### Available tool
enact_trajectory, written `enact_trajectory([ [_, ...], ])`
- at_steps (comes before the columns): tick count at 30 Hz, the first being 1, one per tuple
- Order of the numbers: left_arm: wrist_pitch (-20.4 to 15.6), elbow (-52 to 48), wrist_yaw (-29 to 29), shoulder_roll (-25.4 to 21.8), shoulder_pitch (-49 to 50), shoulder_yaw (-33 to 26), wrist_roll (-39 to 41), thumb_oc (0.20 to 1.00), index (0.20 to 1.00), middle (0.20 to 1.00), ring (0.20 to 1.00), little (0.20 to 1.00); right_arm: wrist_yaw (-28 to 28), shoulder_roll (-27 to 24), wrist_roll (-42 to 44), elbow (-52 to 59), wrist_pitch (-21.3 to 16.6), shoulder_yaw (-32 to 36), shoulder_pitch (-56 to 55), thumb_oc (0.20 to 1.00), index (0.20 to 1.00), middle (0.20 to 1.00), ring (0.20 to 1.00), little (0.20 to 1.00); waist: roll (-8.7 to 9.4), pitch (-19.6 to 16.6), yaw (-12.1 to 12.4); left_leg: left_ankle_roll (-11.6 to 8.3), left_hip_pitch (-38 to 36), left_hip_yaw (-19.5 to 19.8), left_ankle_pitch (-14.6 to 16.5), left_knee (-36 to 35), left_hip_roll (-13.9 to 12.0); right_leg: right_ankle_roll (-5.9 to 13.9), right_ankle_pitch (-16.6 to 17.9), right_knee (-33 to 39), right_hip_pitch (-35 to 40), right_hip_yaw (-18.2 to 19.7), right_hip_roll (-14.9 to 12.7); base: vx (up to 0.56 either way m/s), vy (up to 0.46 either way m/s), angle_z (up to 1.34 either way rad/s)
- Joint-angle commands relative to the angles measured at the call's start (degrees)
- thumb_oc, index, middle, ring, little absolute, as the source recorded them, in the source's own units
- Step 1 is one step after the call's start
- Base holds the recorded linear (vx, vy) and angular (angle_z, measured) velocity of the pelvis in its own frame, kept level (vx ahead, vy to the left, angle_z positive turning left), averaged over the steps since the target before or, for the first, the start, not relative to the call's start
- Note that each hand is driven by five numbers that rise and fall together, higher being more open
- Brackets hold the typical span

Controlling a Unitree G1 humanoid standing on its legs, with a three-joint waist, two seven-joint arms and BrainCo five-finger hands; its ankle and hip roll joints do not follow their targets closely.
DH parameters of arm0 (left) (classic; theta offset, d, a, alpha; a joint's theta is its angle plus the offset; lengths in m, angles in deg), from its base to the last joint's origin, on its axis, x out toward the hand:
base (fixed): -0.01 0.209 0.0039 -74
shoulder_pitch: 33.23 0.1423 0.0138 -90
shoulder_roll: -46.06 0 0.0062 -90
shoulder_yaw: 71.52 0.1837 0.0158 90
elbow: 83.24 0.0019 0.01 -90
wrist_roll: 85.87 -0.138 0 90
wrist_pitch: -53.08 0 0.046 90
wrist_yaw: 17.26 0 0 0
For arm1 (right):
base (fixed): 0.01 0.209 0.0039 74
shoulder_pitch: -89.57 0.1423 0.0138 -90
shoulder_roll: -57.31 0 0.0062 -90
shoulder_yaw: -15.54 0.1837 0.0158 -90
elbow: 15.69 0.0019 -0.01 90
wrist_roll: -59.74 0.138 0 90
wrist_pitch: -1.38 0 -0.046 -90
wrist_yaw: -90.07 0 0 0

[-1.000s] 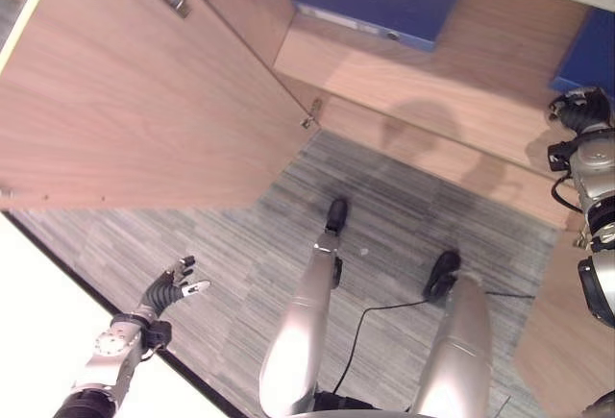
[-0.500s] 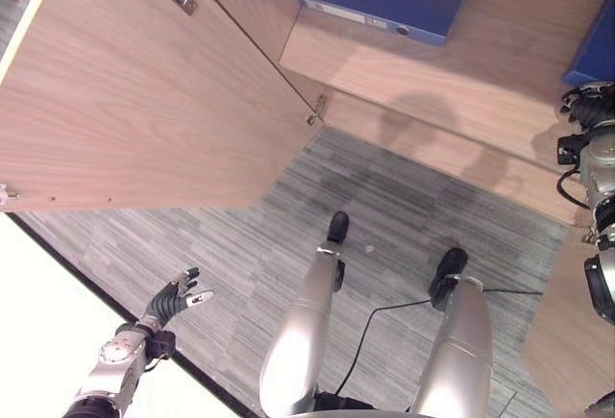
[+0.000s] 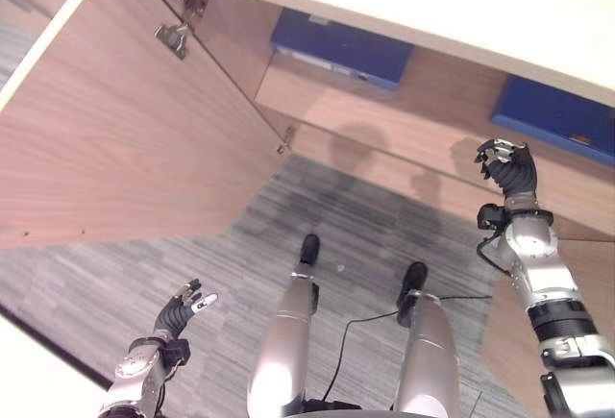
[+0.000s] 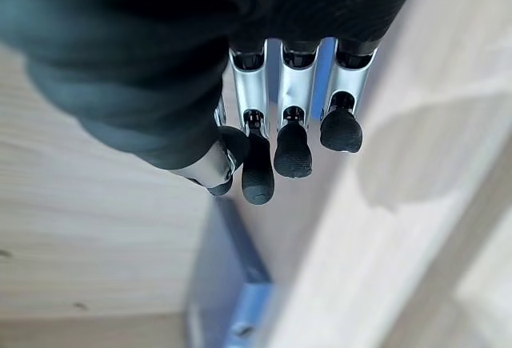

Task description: Put the empty folder in the office cabinet

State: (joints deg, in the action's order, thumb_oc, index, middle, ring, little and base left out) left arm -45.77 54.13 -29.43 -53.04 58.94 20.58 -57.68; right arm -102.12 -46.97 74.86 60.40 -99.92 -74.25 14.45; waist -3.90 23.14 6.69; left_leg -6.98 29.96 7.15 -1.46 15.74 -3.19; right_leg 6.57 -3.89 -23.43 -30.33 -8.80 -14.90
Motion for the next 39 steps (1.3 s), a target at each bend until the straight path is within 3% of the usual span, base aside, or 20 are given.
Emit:
enact_trajectory([
  [1,-0.66,3.01,0.32,-1.08,1.29,-0.22,-2.65,1.000,1.000,1.000,1.000,1.000,1.97,-2.63,-2.89,3.87,-4.52,2.19,0.20,0.200,0.200,0.200,0.200,0.200,0.42,-1.72,0.00,-1.65,-3.48,0.06,0.28,-6.02,-2.78,3.26,1.74,6.72,6.10,-1.07,-0.54,0.07,0.078,-0.18],
  [5,-0.58,6.15,1.10,1.01,0.92,-1.65,-3.89,1.000,1.000,1.000,1.000,1.000,5.27,1.50,-2.78,9.88,-3.85,0.72,-5.39,0.200,0.200,0.200,0.200,0.200,2.77,-4.35,-1.46,-1.09,-8.85,-1.50,-0.78,-10.86,-2.96,4.50,5.25,12.66,11.10,-0.79,-1.41,0.09,0.121,-0.19],
  [9,-1.07,8.86,2.63,2.60,-0.64,-2.59,-4.64,1.000,1.000,1.000,1.000,1.000,7.91,4.72,-2.49,8.88,-2.26,-3.44,-8.95,0.200,0.200,0.200,0.200,0.200,4.70,-7.34,-2.32,-0.60,-13.98,-2.51,-1.47,-15.38,-2.10,5.87,8.51,17.68,15.74,-0.97,-2.44,0.10,0.200,-0.03],
  [10,-1.05,10.21,3.01,3.27,-1.93,-2.18,-6.14,1.000,1.000,1.000,1.000,1.000,9.25,5.91,-3.74,6.43,-1.08,-6.18,-10.42,0.404,0.404,0.404,0.404,0.404,5.35,-9.18,-2.34,0.20,-16.08,-2.16,-1.03,-15.90,-1.38,5.94,7.94,17.12,17.72,-0.16,-2.38,0.08,0.123,0.12],
  [11,-1.06,10.23,3.02,3.26,-1.91,-2.19,-6.15,1.000,1.000,1.000,1.000,1.000,9.25,5.93,-3.75,6.40,-1.10,-6.21,-10.42,0.404,0.404,0.404,0.404,0.404,5.37,-9.12,-2.36,0.20,-16.20,-2.16,-1.01,-15.94,-1.37,5.94,7.87,17.08,17.82,-0.17,-2.40,0.10,0.152,0.16],
  [12,-1.11,10.58,3.39,3.29,-2.26,-2.29,-6.72,1.000,1.000,1.000,1.000,1.000,9.34,6.43,-4.37,5.44,-0.64,-6.96,-10.70,1.000,1.000,1.000,1.000,1.000,5.59,-9.64,-2.21,0.51,-17.15,-1.79,-0.81,-16.09,-1.21,5.89,7.63,16.61,18.56,0.00,-2.23,0.07,0.044,0.16],
  [16,-1.01,10.70,4.24,3.16,-2.92,-2.16,-6.42,1.000,1.000,1.000,1.000,1.000,10.19,7.78,-4.54,2.68,0.04,-8.98,-12.09,1.000,1.000,1.000,1.000,1.000,6.04,-10.48,-2.30,1.35,-18.80,-0.05,-0.68,-15.85,-0.56,5.78,6.90,13.80,19.84,2.57,-0.04,0.05,0.022,0.21],
  [17,-1.35,10.52,4.81,3.64,-3.12,-1.33,-6.23,1.000,1.000,1.000,1.000,1.000,10.63,8.40,-5.68,-0.10,0.39,-10.33,-13.55,1.000,1.000,1.000,1.000,1.000,5.09,-11.50,-2.99,2.43,-19.11,3.11,-1.09,-14.97,0.53,5.66,0.85,10.25,22.00,11.85,6.54,0.03,0.033,0.44],
  [18,-1.34,10.51,4.81,3.65,-3.14,-1.33,-6.23,1.000,1.000,1.000,1.000,1.000,10.63,8.39,-5.69,-0.11,0.38,-10.32,-13.53,1.000,1.000,1.000,1.000,1.000,5.02,-11.57,-2.97,2.41,-18.97,3.11,-1.24,-15.01,0.46,5.65,1.06,10.36,21.89,11.86,6.61,0.06,0.063,0.76],
  [19,-1.11,10.55,4.58,3.90,-3.17,-1.02,-6.04,1.000,1.000,1.000,1.000,1.000,11.10,8.82,-5.57,-0.58,0.55,-10.55,-14.78,1.000,1.000,1.000,1.000,1.000,4.74,-12.11,-3.44,2.71,-19.38,3.97,-1.44,-14.81,0.77,4.67,-2.38,9.56,22.91,16.04,9.69,0.03,0.035,0.95],
  [20,-1.19,10.20,4.42,4.13,-2.72,-1.22,-5.95,1.000,1.000,1.000,1.000,1.000,11.60,8.91,-5.69,-1.37,0.54,-10.84,-15.24,1.000,1.000,1.000,1.000,1.000,4.59,-12.59,-3.11,2.61,-19.57,4.68,-1.57,-14.59,1.42,4.20,-3.15,9.62,23.61,17.99,11.26,0.04,-0.002,1.01],
  [22,-1.40,9.95,4.75,4.26,-1.50,-1.44,-6.65,1.000,1.000,1.000,1.000,1.000,11.65,8.79,-6.62,-2.20,0.58,-11.28,-15.76,1.000,1.000,1.000,1.000,1.000,4.84,-13.50,-1.77,2.21,-20.31,6.28,-2.11,-15.22,2.35,2.46,-4.01,12.27,26.80,15.96,10.97,0.03,-0.125,0.71],
  [30,-1.32,11.65,6.66,6.34,-1.07,-2.87,-4.07,1.000,1.000,1.000,1.000,1.000,9.84,8.27,-7.93,-6.18,0.59,-11.52,-16.28,1.000,1.000,1.000,1.000,1.000,3.61,-14.96,-0.07,-1.74,-17.80,10.43,-7.60,-17.10,1.93,0.01,-5.45,17.93,31.23,11.56,12.99,-0.10,-0.135,0.60],
  [32,-1.37,11.51,7.08,6.93,-0.95,-3.25,-3.16,1.000,1.000,1.000,1.000,1.000,9.35,7.96,-8.10,-6.73,0.73,-11.53,-15.97,1.000,1.000,1.000,1.000,1.000,3.34,-14.83,-0.05,-2.04,-16.68,8.61,-8.22,-17.67,1.26,-0.24,-5.24,19.15,31.87,10.05,13.04,-0.19,-0.043,0.87],
  [33,-1.14,10.74,8.08,7.98,-1.43,-3.55,-2.21,1.000,1.000,1.000,1.000,1.000,8.18,7.57,-7.59,-7.56,1.02,-11.32,-15.76,1.000,1.000,1.000,1.000,1.000,3.78,-13.88,-1.61,-0.39,-15.44,-5.74,-6.64,-15.30,-2.51,-0.60,-5.09,19.77,32.68,5.87,11.06,-0.20,0.016,1.11],
  [34,-1.13,10.73,8.09,7.99,-1.46,-3.55,-2.21,1.000,1.000,1.000,1.000,1.000,8.17,7.56,-7.59,-7.57,1.01,-11.31,-15.72,1.000,1.000,1.000,1.000,1.000,3.67,-13.95,-1.54,-0.39,-15.23,-5.75,-6.71,-15.22,-2.64,-0.59,-4.88,19.86,32.52,5.92,11.18,-0.26,0.026,1.26],
  [36,-0.95,9.99,7.98,8.26,-1.40,-3.73,-2.38,1.000,1.000,1.000,1.000,1.000,7.81,7.64,-7.51,-7.71,1.17,-10.79,-16.47,1.000,1.000,1.000,1.000,1.000,3.91,-14.09,-3.00,-0.22,-17.46,-14.58,-5.63,-12.24,-7.10,-0.67,-4.10,19.61,32.22,2.31,9.79,-0.18,0.035,1.05],
  [39,-1.02,9.58,7.81,8.50,-1.26,-3.76,-2.84,1.000,1.000,1.000,1.000,1.000,8.04,7.45,-7.29,-7.13,1.25,-9.88,-18.42,1.000,1.000,1.000,1.000,1.000,4.44,-15.08,-4.48,-0.88,-21.31,-16.53,-3.00,-8.36,-9.66,-0.54,-2.37,20.42,32.50,-2.01,7.51,-0.16,0.045,0.75],
])
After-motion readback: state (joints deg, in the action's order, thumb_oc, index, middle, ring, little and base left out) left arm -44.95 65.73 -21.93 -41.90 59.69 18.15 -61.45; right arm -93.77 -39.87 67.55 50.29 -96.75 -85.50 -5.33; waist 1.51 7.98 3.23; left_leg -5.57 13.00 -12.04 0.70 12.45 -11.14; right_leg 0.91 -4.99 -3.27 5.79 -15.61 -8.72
